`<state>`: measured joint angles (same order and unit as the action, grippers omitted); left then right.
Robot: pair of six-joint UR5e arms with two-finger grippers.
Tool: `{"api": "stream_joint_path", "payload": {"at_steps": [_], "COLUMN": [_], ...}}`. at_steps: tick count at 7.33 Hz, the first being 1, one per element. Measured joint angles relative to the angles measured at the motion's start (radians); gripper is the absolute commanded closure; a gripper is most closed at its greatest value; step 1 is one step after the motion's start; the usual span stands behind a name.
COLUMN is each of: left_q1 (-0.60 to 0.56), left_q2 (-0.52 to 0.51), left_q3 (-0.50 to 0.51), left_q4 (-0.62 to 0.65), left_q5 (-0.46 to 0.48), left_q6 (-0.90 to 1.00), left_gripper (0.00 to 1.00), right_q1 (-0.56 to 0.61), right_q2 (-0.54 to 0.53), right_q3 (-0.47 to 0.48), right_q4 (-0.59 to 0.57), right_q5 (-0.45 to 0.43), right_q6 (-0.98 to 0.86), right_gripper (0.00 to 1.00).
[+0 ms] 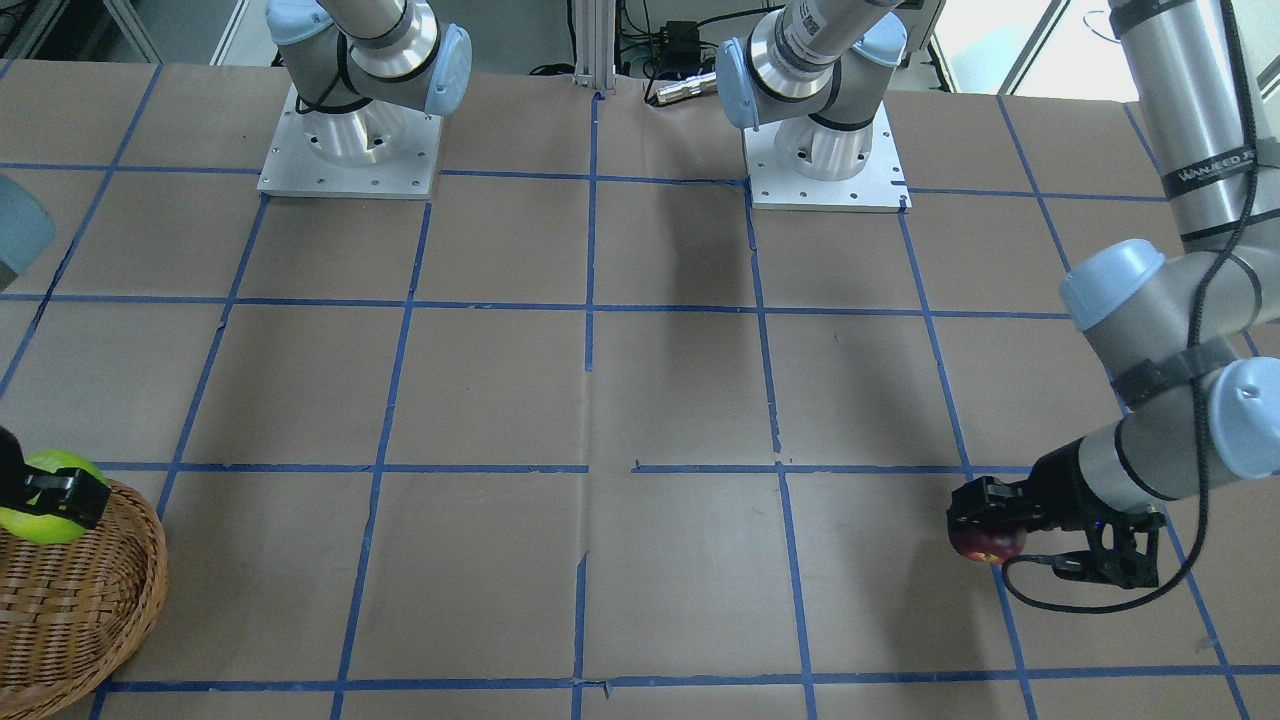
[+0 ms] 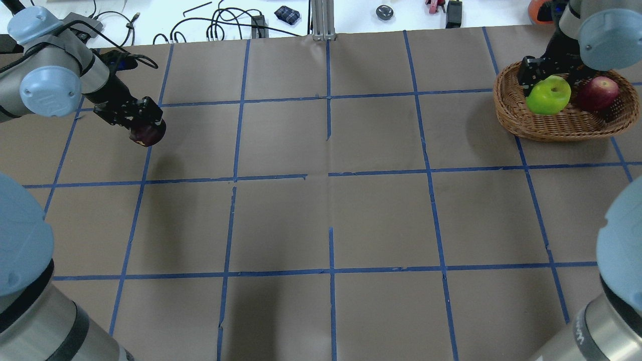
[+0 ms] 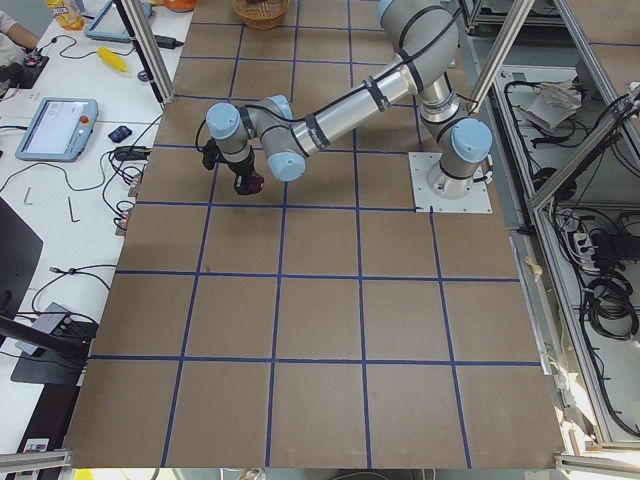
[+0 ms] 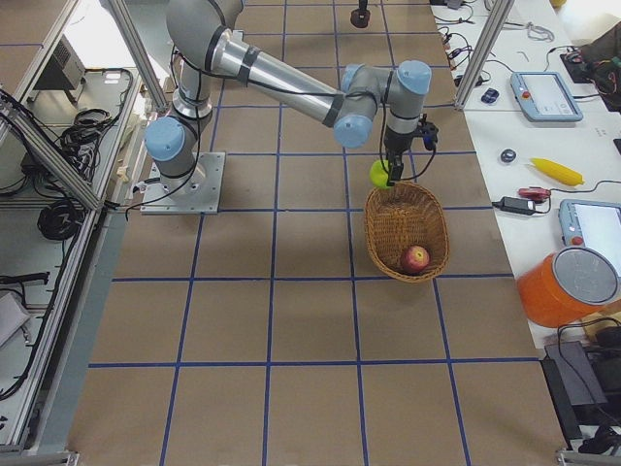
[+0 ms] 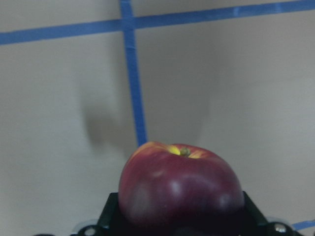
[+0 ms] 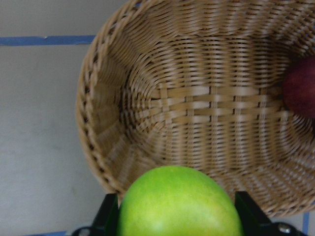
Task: Put all apples into basket
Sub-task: 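Release green apple in basket while left sets dark red apple centrally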
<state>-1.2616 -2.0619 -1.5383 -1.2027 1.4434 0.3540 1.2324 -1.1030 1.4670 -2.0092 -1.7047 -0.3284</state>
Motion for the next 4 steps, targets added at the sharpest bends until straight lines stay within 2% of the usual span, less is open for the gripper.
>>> {"api": "stream_joint_path", "payload": {"at_steps": [2, 4], "left_q1": [-0.159, -0.336], "left_q2": [0.044, 0.048], "left_q3": [-0.030, -0.038], "left_q4": [0.003, 0.015], "left_q5": [-0.001, -0.005], "left_q6": [-0.309, -0.649], "left_gripper": [0.74, 0.74], "right_q1": [-0.060, -0.088], "right_q2": [0.091, 0.133], "right_q3": [-0.004, -0.003], "right_q4": [-0.163, -0.227], "right_q5": [-0.007, -0.008], "right_q6": [-0.141, -0.202], "right_gripper": [1.00, 0.99]}}
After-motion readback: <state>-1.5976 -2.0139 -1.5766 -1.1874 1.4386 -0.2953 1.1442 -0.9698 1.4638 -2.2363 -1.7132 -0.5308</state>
